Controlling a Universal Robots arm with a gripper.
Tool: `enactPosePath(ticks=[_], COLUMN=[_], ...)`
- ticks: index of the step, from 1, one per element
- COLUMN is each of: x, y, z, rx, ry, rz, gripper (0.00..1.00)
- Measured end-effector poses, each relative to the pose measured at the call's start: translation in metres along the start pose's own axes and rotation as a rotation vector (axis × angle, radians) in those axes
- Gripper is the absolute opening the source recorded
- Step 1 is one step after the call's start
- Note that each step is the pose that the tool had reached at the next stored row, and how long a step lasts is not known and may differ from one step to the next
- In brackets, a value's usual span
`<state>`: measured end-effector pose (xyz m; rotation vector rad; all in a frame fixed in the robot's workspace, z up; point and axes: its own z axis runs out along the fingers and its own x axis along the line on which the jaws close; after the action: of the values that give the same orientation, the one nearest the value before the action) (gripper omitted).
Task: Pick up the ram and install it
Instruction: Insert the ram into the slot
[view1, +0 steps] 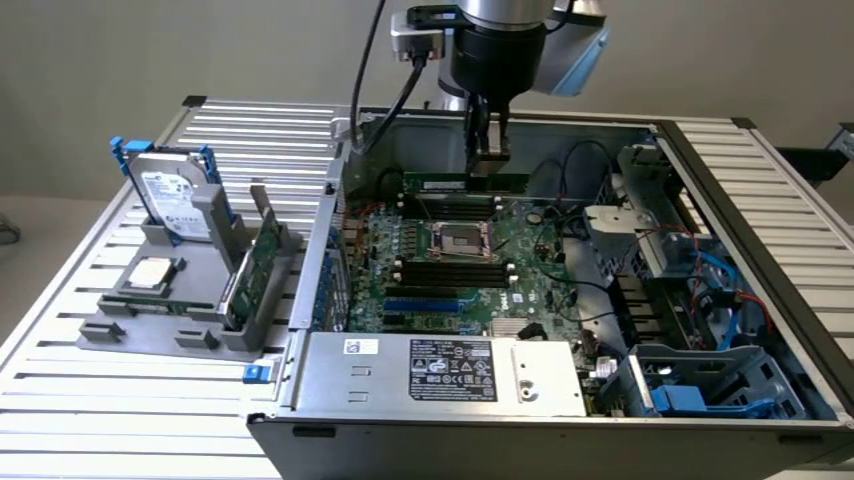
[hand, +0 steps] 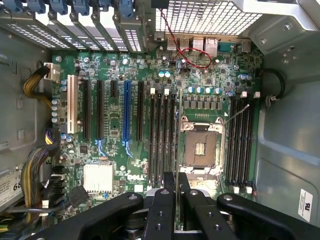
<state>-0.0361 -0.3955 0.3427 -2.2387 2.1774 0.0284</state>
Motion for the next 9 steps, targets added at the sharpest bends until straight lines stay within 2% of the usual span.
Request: enactPosePath(ticks=[9], x=[0.0], y=[0.0], z=[0.0], rx=[0.0], ry=[0.0], rz=[0.0], gripper=[0.14])
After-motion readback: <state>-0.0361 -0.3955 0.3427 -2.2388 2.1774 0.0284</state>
